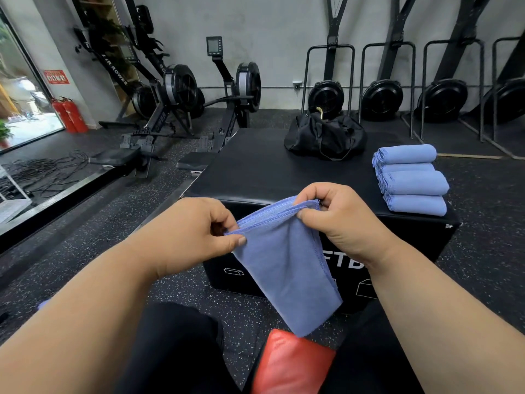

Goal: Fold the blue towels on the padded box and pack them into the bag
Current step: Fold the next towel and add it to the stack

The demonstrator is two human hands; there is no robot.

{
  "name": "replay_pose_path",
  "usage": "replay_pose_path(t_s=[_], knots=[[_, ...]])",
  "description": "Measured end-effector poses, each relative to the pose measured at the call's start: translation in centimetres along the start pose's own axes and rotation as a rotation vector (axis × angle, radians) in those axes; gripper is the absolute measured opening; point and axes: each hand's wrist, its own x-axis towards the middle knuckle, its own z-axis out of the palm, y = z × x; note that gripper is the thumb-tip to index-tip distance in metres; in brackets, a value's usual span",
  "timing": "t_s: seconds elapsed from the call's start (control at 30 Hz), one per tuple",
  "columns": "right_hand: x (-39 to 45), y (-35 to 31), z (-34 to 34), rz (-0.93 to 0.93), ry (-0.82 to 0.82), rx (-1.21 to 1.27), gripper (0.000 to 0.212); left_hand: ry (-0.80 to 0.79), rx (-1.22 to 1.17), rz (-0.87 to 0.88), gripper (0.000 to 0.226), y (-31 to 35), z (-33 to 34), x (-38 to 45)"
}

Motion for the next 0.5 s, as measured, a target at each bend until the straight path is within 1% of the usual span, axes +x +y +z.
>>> replay_pose_path(t_s=[0.1,0.23,0.33,0.43,0.5], knots=[[0.2,0.2,-0.4,0.01,0.007,0.003,0.028,0.028,0.011,-0.022,0.022,0.1,-0.1,-0.1],[0.5,0.6,-0.4,0.011,0.019,0.02,0.026,0.143,-0.029,-0.006,0.025,-0.1,-0.3,0.0],[0.7,1.0,-0.2,0.001,0.025,0.042,0.025,0.179,-0.062,-0.015,0.026,-0.2,-0.3,0.1],[0.8,1.2,0.0,-0.012,0.01,0.114,0.027,0.25,-0.159,-0.059,0.025,-0.2,-0.1,0.3],[0.9,1.2,0.1,-0.01,0.004,0.161,0.031,0.276,-0.274,-0.072,0.024,-0.6,0.1,0.5]])
